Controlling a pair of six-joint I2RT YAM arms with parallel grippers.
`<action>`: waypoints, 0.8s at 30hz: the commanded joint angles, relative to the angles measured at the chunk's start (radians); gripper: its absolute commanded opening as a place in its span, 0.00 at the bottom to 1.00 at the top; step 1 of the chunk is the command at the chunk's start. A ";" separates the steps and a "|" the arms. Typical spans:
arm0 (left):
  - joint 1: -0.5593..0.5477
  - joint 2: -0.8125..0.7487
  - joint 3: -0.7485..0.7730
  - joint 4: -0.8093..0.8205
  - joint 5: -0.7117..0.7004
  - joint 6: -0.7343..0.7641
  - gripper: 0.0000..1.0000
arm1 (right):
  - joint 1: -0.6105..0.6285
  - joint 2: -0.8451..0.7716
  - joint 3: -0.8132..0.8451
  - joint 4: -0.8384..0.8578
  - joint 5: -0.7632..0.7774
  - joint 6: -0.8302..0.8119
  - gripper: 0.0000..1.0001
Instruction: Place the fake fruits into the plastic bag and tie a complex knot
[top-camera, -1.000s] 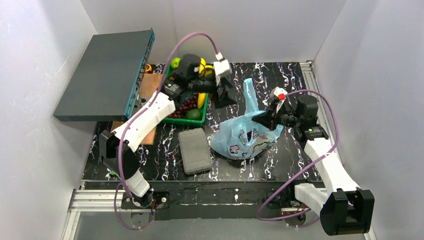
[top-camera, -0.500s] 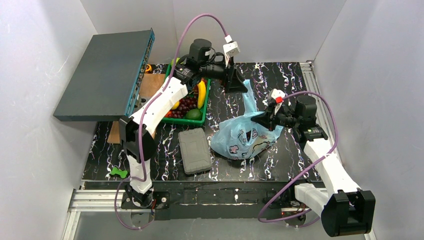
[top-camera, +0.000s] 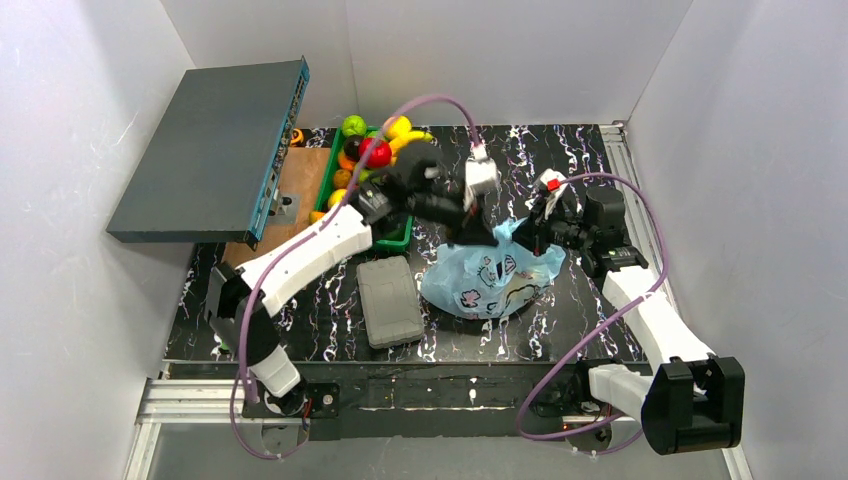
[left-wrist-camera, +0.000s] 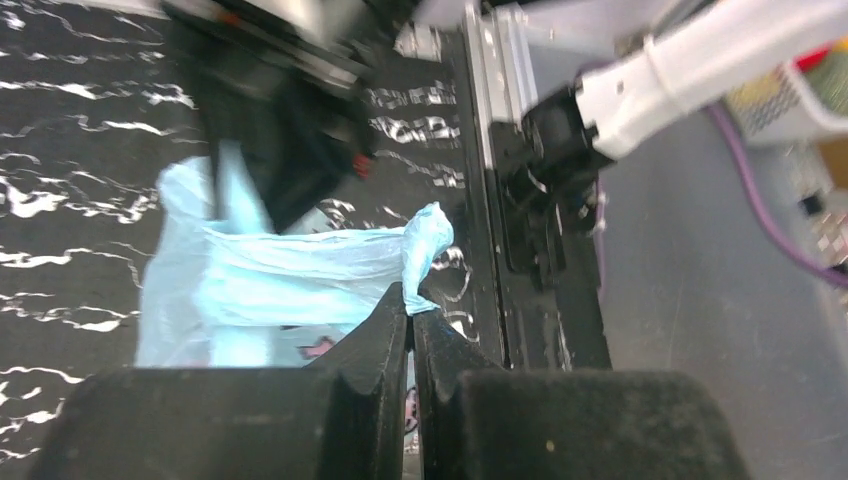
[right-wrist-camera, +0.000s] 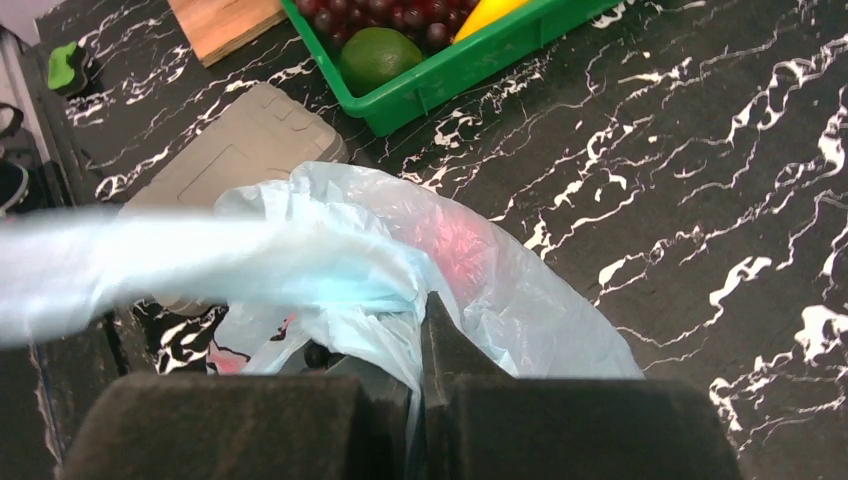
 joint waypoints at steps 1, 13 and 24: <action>-0.115 -0.079 -0.150 0.008 -0.242 0.150 0.00 | 0.002 0.002 0.049 0.065 0.096 0.114 0.01; -0.102 0.152 -0.241 0.155 -0.670 -0.047 0.00 | -0.003 -0.108 0.019 0.045 0.233 0.333 0.01; -0.041 0.041 -0.294 0.294 -0.266 -0.107 0.00 | 0.064 -0.294 -0.152 -0.020 0.384 0.687 0.01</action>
